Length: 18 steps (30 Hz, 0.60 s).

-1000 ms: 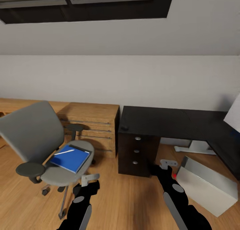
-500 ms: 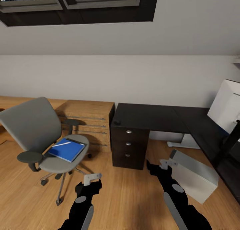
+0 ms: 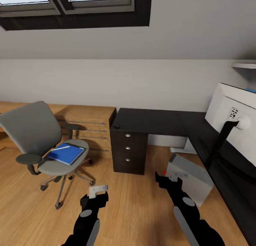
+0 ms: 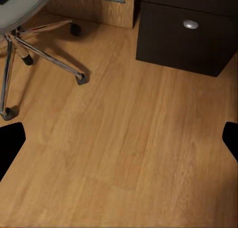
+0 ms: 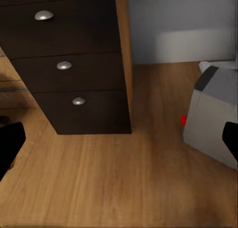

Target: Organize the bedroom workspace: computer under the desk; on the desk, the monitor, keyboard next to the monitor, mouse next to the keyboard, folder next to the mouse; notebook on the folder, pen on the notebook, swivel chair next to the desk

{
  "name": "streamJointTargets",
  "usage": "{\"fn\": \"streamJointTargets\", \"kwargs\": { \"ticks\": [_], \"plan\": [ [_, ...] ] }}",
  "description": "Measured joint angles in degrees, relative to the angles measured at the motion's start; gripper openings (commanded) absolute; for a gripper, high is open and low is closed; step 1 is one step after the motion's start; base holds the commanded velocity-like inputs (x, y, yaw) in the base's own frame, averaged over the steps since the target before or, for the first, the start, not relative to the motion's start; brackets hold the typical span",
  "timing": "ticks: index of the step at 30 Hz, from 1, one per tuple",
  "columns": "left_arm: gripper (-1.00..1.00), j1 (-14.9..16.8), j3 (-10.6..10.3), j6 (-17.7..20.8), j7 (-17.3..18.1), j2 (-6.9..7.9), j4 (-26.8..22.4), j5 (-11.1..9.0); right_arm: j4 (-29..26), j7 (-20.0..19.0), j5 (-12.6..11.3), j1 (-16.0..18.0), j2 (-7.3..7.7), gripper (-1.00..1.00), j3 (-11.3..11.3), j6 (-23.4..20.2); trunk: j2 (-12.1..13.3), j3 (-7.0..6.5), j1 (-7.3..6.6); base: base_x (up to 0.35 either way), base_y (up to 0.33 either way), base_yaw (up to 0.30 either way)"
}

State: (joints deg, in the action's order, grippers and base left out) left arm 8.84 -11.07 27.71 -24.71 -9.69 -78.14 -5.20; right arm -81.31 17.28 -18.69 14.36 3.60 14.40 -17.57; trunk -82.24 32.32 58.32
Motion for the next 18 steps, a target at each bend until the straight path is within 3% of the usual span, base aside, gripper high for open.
{"fn": "streamJointTargets", "kwargs": {
  "ticks": [9, 18],
  "plan": [
    [1.00, 0.00, 0.00, 0.05, 0.08, 0.01, -0.30, -0.05, 0.00, -0.01, -0.06, 0.00, 0.00, 1.00, 0.00, 0.04, 0.00, -0.55, 0.00, -0.321, -0.101, -0.173],
    [1.00, 0.00, -0.01, 0.05, -0.15, -0.07, -0.69, 0.16, -0.01, -0.06, -0.06, 0.00, 0.02, 1.00, -0.01, 0.03, 0.00, -1.12, -0.01, -0.193, -0.281, -0.165]
  ]
}}
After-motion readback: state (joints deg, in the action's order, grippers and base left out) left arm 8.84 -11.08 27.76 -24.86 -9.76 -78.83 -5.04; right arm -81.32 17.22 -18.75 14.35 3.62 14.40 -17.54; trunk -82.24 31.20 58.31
